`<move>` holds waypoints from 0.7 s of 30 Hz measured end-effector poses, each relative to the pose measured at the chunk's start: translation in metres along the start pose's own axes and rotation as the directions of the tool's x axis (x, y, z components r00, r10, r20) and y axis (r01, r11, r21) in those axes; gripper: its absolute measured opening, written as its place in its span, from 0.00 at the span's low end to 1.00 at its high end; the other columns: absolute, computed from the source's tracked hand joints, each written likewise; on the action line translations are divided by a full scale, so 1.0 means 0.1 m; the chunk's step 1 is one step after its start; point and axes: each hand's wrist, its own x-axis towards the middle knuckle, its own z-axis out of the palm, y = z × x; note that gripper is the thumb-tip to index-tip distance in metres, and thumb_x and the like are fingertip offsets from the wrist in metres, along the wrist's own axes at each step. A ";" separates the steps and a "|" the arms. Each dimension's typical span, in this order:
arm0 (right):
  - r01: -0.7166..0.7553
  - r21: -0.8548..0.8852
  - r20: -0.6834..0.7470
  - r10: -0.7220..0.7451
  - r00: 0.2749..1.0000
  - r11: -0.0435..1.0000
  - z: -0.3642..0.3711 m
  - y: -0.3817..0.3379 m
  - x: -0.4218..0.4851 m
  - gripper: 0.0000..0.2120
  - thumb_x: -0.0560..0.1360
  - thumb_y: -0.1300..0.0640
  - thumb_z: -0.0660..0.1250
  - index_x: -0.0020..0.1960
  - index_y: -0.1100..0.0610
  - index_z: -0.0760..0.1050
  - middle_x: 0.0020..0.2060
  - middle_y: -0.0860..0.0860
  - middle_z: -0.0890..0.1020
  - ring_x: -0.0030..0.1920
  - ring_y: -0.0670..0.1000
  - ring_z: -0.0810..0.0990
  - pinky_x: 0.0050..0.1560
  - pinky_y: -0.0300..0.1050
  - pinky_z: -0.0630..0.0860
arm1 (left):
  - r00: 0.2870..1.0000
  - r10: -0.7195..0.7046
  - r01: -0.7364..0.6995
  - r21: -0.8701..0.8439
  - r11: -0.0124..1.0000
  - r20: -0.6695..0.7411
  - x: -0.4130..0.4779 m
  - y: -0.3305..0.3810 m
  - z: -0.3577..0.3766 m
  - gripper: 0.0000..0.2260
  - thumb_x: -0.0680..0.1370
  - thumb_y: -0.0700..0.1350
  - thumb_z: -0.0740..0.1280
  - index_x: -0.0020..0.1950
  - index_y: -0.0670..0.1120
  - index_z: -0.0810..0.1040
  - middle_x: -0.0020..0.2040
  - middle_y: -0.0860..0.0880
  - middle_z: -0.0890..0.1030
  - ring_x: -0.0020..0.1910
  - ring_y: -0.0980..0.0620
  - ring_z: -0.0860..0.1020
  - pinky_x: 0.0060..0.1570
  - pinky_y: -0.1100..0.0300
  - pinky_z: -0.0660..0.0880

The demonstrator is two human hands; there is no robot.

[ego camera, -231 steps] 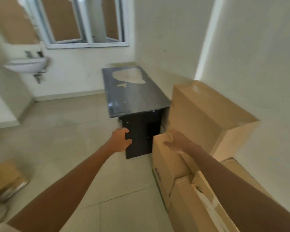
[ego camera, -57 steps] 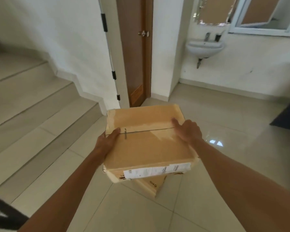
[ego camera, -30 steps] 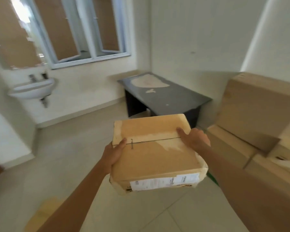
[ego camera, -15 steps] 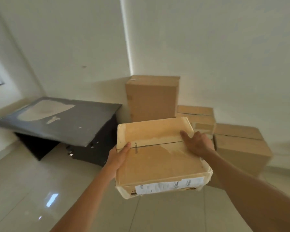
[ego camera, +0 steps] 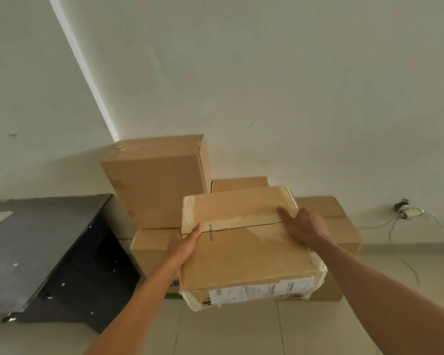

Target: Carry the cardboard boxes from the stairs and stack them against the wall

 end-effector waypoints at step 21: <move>-0.097 0.024 0.011 0.097 0.995 0.995 0.31 -0.41 2.96 0.39 0.73 0.27 0.52 0.54 0.63 0.75 0.44 0.57 0.79 0.45 0.58 0.79 0.47 0.51 0.77 | 0.996 0.079 -0.083 0.079 0.993 0.052 2.71 1.45 0.79 0.44 0.60 0.73 0.68 0.68 0.48 0.71 0.61 0.47 0.78 0.58 0.45 0.79 0.58 0.46 0.77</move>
